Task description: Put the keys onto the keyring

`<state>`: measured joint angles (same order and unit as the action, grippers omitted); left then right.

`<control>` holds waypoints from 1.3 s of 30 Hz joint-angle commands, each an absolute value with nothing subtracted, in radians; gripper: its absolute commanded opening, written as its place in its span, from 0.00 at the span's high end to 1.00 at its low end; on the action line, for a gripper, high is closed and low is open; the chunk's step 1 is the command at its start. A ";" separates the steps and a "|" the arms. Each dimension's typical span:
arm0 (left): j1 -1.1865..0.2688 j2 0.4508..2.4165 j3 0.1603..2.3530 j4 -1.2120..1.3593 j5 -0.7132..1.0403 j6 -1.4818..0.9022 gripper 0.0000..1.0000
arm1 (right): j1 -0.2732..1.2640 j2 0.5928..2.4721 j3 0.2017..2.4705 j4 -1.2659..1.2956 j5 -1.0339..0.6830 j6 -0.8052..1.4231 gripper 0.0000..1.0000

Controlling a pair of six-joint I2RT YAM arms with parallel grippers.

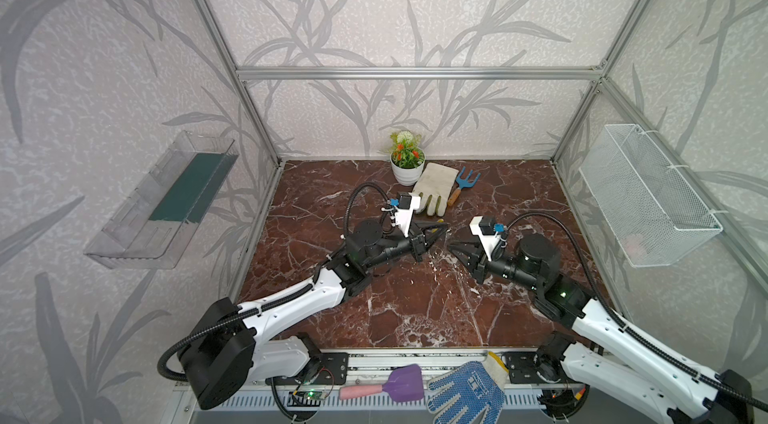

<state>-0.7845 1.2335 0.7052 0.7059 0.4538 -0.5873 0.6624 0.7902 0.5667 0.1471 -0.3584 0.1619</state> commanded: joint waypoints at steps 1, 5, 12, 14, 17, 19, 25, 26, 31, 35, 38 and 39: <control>-0.785 1.233 0.709 0.799 0.453 -0.603 1.00 | 0.624 0.755 0.557 0.228 -0.362 0.246 0.76; -0.786 1.241 0.706 0.814 0.460 -0.606 1.00 | 0.576 0.764 0.554 0.289 -0.428 0.322 0.75; -0.786 1.255 0.718 0.825 0.490 -0.615 1.00 | 0.538 0.834 0.575 0.431 -0.541 0.439 0.74; -0.786 1.254 0.720 0.821 0.494 -0.616 1.00 | 0.534 0.854 0.584 0.452 -0.557 0.456 0.75; -0.786 1.255 0.726 0.819 0.503 -0.618 1.00 | 0.532 0.881 0.596 0.472 -0.584 0.470 0.75; -0.786 1.253 0.728 0.817 0.509 -0.619 1.00 | 0.530 0.895 0.602 0.476 -0.592 0.478 0.75; -0.786 1.258 0.733 0.816 0.519 -0.622 1.00 | 0.514 0.909 0.591 0.520 -0.611 0.506 0.81; -0.786 1.259 0.734 0.816 0.521 -0.621 1.00 | 0.509 0.913 0.591 0.529 -0.621 0.513 0.81; -0.786 1.262 0.738 0.814 0.529 -0.624 1.00 | 0.498 0.935 0.593 0.561 -0.673 0.543 0.84; -0.786 1.259 0.739 0.812 0.527 -0.624 1.00 | 0.497 0.948 0.598 0.556 -0.704 0.543 0.87; -0.786 1.262 0.742 0.806 0.529 -0.623 1.00 | 0.495 0.948 0.598 0.558 -0.721 0.543 0.95; -0.785 1.264 0.742 0.805 0.532 -0.622 1.00 | 0.495 0.947 0.597 0.560 -0.724 0.542 0.98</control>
<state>-0.7795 1.2594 0.7055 0.7712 0.4988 -0.6125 0.4911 0.9440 0.5671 0.5220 -0.6765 0.5488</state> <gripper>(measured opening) 0.047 0.047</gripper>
